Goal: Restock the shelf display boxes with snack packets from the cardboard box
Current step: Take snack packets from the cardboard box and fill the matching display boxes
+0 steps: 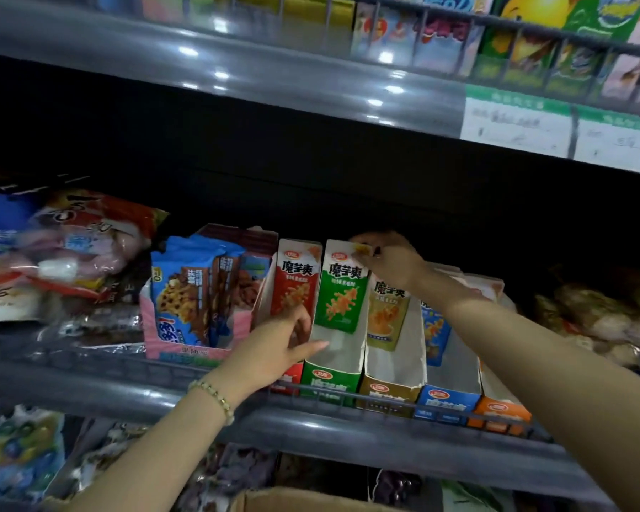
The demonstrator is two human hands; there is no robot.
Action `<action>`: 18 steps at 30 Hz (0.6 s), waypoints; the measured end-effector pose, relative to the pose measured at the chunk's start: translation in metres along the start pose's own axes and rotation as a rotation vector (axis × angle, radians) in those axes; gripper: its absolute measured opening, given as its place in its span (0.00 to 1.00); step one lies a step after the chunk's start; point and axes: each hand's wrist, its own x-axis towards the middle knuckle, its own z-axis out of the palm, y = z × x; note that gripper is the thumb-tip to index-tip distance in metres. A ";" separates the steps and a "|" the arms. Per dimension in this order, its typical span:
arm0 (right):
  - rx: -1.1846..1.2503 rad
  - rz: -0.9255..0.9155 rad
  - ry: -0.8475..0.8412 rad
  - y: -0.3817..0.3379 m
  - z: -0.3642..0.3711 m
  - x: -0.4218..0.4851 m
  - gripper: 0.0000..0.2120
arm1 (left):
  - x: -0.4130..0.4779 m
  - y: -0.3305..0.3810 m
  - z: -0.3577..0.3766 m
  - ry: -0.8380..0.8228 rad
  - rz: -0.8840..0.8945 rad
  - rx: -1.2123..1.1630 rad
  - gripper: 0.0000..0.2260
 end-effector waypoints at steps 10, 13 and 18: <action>-0.112 -0.060 0.052 0.015 0.018 0.011 0.12 | 0.006 -0.004 -0.002 -0.092 0.002 -0.086 0.09; -0.094 -0.058 0.076 0.019 0.023 0.013 0.11 | 0.007 -0.006 0.000 -0.071 0.009 -0.104 0.11; -0.018 -0.050 0.149 0.022 0.021 0.001 0.16 | 0.005 -0.007 0.004 -0.023 0.026 -0.096 0.10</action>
